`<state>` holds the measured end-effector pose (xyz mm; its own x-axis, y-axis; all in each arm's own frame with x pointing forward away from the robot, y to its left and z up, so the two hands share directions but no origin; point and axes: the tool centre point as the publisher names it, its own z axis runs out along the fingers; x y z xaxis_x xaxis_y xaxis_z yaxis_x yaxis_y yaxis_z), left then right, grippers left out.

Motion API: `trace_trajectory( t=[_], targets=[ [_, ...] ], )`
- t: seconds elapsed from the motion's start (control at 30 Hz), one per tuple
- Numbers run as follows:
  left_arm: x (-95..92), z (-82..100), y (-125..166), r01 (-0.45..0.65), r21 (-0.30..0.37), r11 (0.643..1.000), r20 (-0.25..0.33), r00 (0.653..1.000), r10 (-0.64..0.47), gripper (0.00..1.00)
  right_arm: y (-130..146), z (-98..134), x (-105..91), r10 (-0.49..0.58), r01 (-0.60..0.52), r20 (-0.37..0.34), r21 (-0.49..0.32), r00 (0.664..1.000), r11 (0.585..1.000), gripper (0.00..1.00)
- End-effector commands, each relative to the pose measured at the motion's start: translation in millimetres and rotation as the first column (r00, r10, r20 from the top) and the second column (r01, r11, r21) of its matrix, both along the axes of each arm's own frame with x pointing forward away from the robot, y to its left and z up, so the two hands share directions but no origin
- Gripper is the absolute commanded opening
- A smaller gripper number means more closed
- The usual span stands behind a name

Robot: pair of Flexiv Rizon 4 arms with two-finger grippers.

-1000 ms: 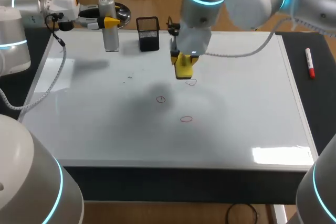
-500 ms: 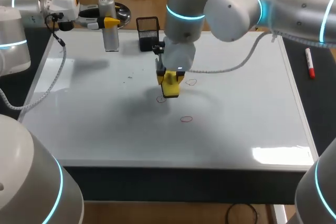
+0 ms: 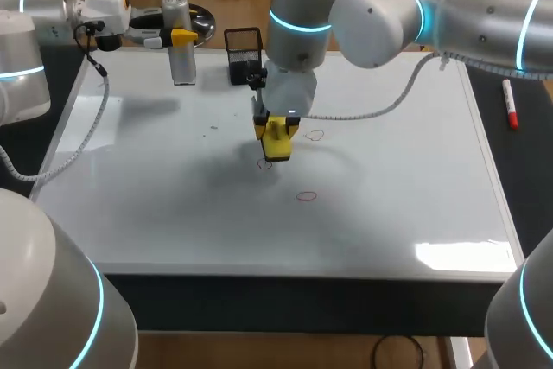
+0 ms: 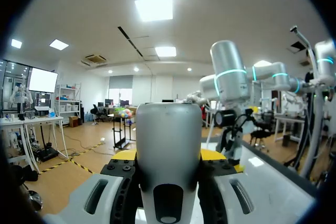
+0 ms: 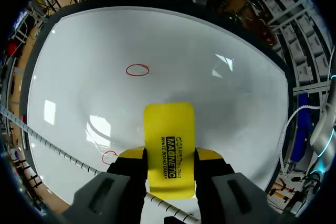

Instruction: Pick up the inspection probe, press it on each red-marked spot on the whiteboard one by one, put down the probe, pick up the eraser, and wipe off all the red marks.

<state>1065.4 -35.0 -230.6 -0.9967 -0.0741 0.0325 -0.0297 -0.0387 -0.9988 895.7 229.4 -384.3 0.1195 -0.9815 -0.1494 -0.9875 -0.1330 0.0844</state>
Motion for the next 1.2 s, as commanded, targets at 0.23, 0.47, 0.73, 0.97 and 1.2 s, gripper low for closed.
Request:
trace_trajectory(
  t=[0.23,0.47,0.73,0.97,1.2],
  targets=[
    [-0.1,1.2,0,0.0,0.001,1.0,0.001,1.0,0.0,0.0,15,-8,-11.2,0.055,-0.056,-0.029,-0.004,0.998,0.998,0.0],
    [-0.1,1.2,0,0.0,0.001,1.0,0.001,1.0,0.0,0.0,26,-25,-19.7,0.077,-0.077,-0.06,0.014,0.995,0.997,0.0],
    [-0.1,1.2,0,0.0,0.001,1.0,0.001,1.0,0.0,0.0,37,-29,-17.0,0.117,-0.118,-0.078,-0.008,0.99,0.993,0.0],
    [-0.1,1.2,0,0.0,0.001,1.0,0.001,1.0,0.0,0.0,43,-33,-15.0,0.13,-0.131,-0.089,-0.014,0.988,0.991,0.0],
    [-0.1,1.2,0,0.0,0.001,1.0,0.001,1.0,0.0,0.0,48,-42,-18.5,0.133,-0.136,-0.107,-0.019,0.985,0.991,0.0]
  ],
)
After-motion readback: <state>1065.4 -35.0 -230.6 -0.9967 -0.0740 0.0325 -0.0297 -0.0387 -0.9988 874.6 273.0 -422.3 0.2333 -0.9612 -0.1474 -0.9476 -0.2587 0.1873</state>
